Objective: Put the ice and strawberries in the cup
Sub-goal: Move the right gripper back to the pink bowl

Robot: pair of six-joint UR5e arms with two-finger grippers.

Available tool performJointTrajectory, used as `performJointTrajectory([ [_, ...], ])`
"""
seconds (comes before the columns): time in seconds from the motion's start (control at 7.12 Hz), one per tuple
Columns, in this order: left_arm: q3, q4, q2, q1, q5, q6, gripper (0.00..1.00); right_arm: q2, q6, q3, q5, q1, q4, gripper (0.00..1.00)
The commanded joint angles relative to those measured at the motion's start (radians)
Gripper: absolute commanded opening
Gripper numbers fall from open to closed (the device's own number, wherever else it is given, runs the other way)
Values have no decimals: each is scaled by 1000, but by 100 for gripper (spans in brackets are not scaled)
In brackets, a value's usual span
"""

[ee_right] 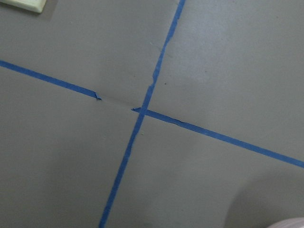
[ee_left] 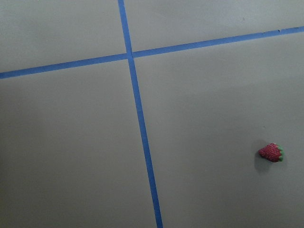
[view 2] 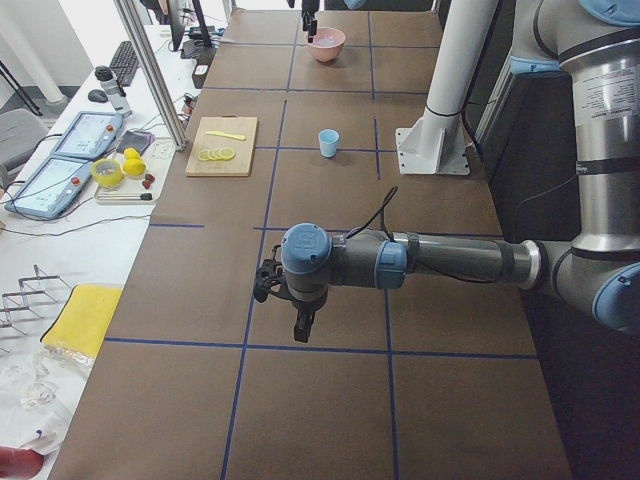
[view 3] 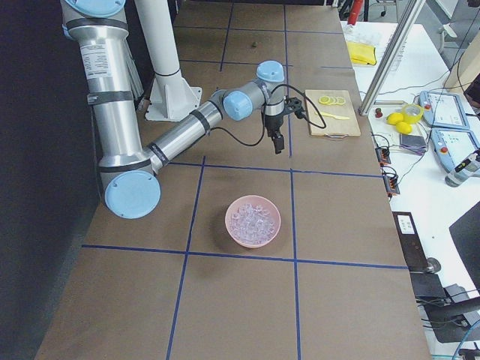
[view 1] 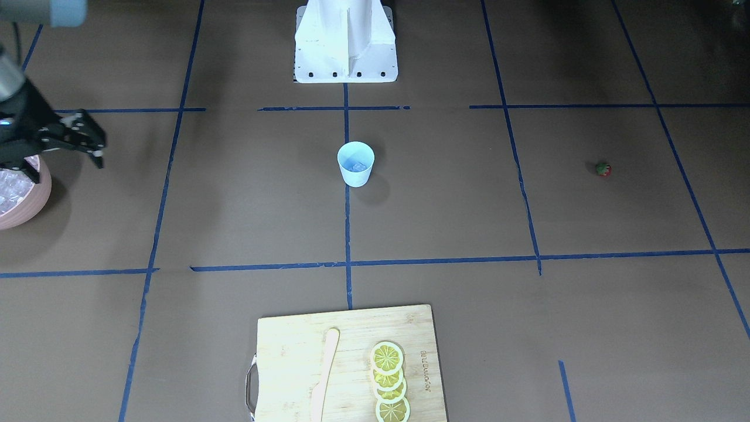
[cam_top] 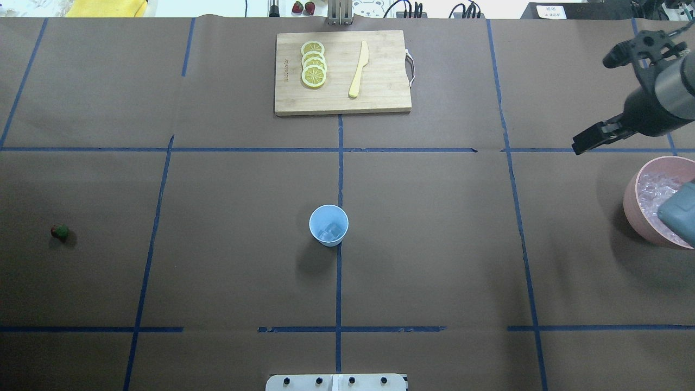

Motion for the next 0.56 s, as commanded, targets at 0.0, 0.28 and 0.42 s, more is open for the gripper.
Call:
performJointTrajectory([
  [0.0,0,0,2,0,0,0,100,-208,-168,-9,98,134,136,100],
  [0.28,0,0,2,0,0,0,100,-331,-192,-62,131,203,228,100],
  [0.42,-2,2,2,0,0,0,100,-371,-160,-129,129,205,363,99],
])
